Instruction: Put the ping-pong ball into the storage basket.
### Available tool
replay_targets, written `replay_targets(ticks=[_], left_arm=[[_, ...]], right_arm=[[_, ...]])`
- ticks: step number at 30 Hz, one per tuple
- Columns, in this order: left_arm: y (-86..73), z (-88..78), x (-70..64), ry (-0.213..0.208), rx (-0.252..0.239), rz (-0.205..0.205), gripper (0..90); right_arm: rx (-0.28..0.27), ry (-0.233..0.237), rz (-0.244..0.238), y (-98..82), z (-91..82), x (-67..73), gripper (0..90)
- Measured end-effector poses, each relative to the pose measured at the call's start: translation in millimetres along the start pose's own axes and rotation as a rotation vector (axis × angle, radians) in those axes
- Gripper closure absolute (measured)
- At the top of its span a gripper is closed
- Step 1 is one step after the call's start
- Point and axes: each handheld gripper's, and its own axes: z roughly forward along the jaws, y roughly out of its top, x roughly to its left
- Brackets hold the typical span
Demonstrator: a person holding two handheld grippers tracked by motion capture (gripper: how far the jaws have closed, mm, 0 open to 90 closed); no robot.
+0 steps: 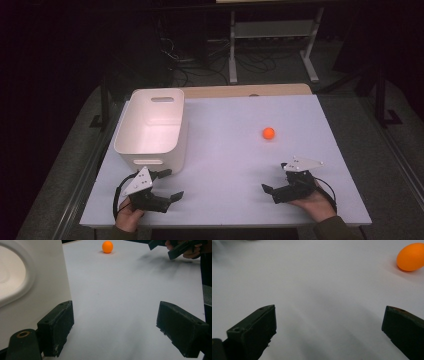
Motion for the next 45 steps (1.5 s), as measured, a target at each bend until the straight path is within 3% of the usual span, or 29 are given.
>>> replay_targets(ticks=[45], left_arm=[[-0.2,0.1,-0.3,0.004,-0.004,-0.002,14.1]], right_arm=[[-0.006,0.019,0.005,10.7,14.5,2.6,0.0]])
